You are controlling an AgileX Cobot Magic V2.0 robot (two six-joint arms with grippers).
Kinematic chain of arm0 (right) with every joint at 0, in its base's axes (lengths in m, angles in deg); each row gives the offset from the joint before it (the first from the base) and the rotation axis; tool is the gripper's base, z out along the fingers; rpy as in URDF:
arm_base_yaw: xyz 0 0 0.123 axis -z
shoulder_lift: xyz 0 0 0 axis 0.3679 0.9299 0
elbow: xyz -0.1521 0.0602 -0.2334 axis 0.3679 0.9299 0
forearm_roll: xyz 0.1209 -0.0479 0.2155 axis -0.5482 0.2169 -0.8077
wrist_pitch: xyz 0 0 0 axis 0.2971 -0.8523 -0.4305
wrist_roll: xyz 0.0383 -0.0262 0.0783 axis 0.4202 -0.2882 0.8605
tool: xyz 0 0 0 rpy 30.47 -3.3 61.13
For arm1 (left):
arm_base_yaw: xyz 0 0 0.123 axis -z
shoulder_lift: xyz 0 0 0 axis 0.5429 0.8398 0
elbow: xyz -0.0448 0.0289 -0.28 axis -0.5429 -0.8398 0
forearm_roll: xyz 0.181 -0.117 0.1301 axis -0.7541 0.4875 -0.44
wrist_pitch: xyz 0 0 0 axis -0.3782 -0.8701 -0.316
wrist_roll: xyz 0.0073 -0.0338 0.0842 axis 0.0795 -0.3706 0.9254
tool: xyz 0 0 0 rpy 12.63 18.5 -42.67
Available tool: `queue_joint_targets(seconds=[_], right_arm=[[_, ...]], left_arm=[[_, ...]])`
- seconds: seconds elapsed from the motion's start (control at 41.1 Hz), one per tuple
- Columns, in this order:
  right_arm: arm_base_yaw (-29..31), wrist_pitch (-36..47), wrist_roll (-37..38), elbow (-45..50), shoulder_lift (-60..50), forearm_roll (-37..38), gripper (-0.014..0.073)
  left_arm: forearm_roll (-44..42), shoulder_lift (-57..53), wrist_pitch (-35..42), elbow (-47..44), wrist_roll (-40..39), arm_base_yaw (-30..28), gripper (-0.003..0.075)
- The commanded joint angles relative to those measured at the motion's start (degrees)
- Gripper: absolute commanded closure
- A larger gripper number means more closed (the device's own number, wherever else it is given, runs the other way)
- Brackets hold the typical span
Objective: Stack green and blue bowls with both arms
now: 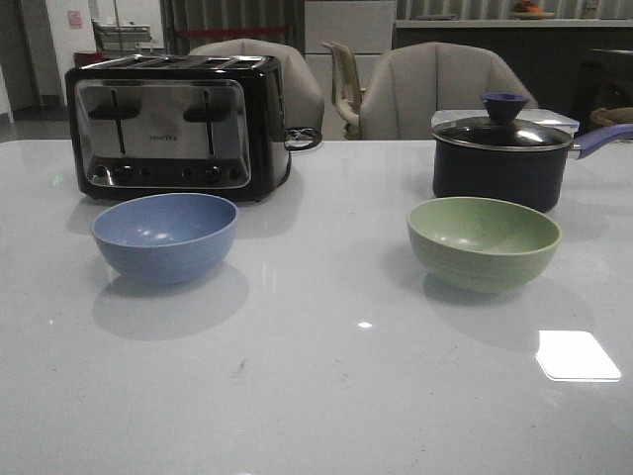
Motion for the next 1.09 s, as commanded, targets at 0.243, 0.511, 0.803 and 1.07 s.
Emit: queue_joint_targets(seconds=[0.243, 0.511, 0.803, 1.07], right_arm=[[-0.19, -5.39, -0.46, -2.87, 16.13, -0.15, 0.0559], [-0.19, -6.78, -0.46, -2.57, 26.43, -0.15, 0.0557], [-0.19, -4.50, -0.46, -2.81, 35.86, -0.21, 0.0138], [-0.40, -6.20, -0.57, -8.69, 45.33, -8.09, 0.0036]], left_arm=[[0.46, 10.13, -6.30, 3.13, -0.29, 0.38, 0.0618], [0.46, 13.18, -6.95, 3.13, -0.29, 0.38, 0.0618], [0.46, 13.31, -6.85, 3.13, -0.29, 0.38, 0.0618], [0.46, 13.31, -6.76, 3.13, -0.29, 0.38, 0.0618]])
